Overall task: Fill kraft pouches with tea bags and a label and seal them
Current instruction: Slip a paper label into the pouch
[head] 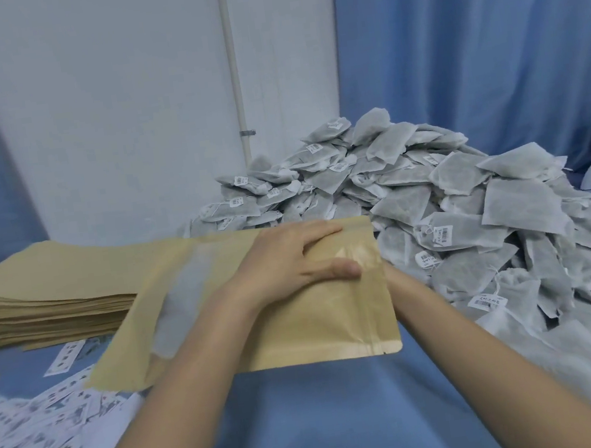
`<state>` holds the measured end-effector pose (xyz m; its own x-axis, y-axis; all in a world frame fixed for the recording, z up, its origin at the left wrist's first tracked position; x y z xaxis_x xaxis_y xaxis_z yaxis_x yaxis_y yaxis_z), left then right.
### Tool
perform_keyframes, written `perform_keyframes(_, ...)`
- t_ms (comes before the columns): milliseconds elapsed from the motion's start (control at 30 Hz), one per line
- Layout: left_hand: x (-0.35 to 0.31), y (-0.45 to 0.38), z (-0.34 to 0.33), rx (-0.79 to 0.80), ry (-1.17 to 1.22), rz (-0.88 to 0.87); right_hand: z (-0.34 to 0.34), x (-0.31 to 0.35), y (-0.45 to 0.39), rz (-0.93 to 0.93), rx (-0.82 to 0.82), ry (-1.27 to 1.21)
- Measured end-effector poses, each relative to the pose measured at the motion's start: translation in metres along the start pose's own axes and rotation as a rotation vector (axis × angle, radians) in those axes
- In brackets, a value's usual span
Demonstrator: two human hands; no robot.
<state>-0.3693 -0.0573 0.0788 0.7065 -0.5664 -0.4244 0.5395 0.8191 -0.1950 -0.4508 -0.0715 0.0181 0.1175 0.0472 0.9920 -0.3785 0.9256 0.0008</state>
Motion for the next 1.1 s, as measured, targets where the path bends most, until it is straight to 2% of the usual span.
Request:
perform_keyframes(133, 0.023, 0.040, 0.033, -0.068, 0.028, 0.058, -0.052, 0.018, -0.010, 0.007, 0.077, -0.099)
perform_keyframes(233, 0.050, 0.080, 0.055, -0.114, 0.017, 0.128, -0.099, 0.023, -0.027, 0.040, 0.163, -0.030)
perform_keyframes(500, 0.144, 0.210, 0.109, -0.292, -0.051, 0.344, -0.274, 0.029, -0.067, 0.028, 0.473, 0.024)
perform_keyframes(633, 0.187, 0.269, 0.122, -0.389, -0.053, 0.437, -0.343, 0.019, -0.085, 0.041, 0.525, 0.051)
perform_keyframes(700, 0.207, 0.290, 0.119, -0.406, -0.004, 0.462, -0.368, 0.014, -0.094, 0.071, 0.508, 0.087)
perform_keyframes(767, 0.226, 0.306, 0.111, -0.417, 0.083, 0.482, -0.391, 0.007, -0.100, 0.107, 0.556, 0.074)
perform_keyframes(900, 0.260, 0.328, 0.101, -0.465, 0.163, 0.535, -0.409, -0.006, -0.099, 0.155, 0.686, 0.185)
perform_keyframes(967, 0.272, 0.333, 0.100, -0.480, 0.166, 0.562, -0.390, -0.009, -0.103, 0.273, 0.614, 0.329)
perform_keyframes(1000, 0.276, 0.334, 0.100, -0.478, 0.162, 0.576, -0.372, -0.009, -0.104, 0.315, 0.526, 0.351)
perform_keyframes(1067, 0.281, 0.331, 0.098, -0.459, 0.150, 0.585, -0.338, -0.020, -0.112, 0.335, 0.414, 0.338)
perform_keyframes(1100, 0.284, 0.329, 0.096, -0.447, 0.155, 0.582, -0.328, -0.029, -0.115, 0.322, 0.401, 0.441)
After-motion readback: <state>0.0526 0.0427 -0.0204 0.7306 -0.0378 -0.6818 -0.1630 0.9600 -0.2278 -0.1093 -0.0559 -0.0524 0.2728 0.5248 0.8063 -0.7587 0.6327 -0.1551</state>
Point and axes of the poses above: each hand's wrist, its own y-axis away from the middle knuckle, its own z-axis out of the back of the hand, x = y × z, the point moved 10 cm from there along -y, towards the middle knuckle, and after that the axes turned 13 degrees about x, right-handed, at the moved point
